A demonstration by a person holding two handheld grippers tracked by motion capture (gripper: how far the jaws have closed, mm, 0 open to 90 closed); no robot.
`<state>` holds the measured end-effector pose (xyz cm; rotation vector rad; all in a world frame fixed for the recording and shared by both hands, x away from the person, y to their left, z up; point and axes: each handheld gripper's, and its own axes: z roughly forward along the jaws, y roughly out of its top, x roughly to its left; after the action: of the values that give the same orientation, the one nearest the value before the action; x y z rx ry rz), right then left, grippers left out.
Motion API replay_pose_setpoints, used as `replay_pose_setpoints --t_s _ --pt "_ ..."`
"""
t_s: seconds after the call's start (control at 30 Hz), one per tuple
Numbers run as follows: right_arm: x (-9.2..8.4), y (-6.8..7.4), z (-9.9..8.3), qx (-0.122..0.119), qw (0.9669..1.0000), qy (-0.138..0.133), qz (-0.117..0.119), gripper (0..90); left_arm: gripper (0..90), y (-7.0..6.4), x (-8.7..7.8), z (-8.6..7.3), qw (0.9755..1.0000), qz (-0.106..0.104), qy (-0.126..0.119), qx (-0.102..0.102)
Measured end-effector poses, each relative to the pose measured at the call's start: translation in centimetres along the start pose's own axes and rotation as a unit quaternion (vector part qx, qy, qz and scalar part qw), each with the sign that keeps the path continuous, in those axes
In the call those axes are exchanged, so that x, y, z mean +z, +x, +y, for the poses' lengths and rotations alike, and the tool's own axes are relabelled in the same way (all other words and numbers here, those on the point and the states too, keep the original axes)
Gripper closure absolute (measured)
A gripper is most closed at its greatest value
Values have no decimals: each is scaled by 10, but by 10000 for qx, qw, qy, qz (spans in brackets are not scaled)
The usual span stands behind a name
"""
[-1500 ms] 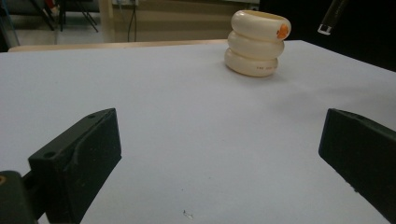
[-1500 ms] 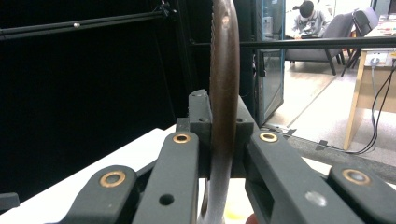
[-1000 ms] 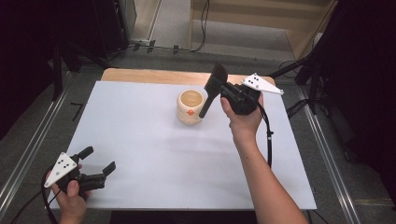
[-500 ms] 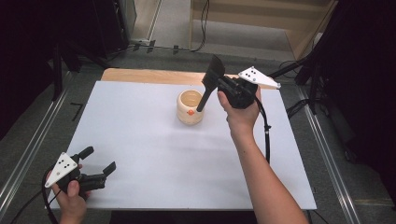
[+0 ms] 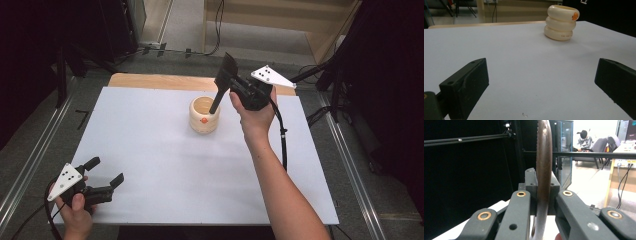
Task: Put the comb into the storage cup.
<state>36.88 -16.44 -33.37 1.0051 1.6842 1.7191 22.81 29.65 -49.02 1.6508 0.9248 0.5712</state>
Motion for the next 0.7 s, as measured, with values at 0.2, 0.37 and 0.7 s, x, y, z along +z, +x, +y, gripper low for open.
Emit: replay_pose_setpoints --t_s 0.2,0.37,0.7 --pt "7 -2 -1 25 10000 -22 -8 832 0 0 0 0 10000 -6 -11 -6" --pt "12 -3 0 29 10000 -20 -5 832 0 0 0 0 10000 -7 0 8" --pt "24 -6 -7 61 9999 68 -53 832 0 0 0 0 10000 -19 2 20"
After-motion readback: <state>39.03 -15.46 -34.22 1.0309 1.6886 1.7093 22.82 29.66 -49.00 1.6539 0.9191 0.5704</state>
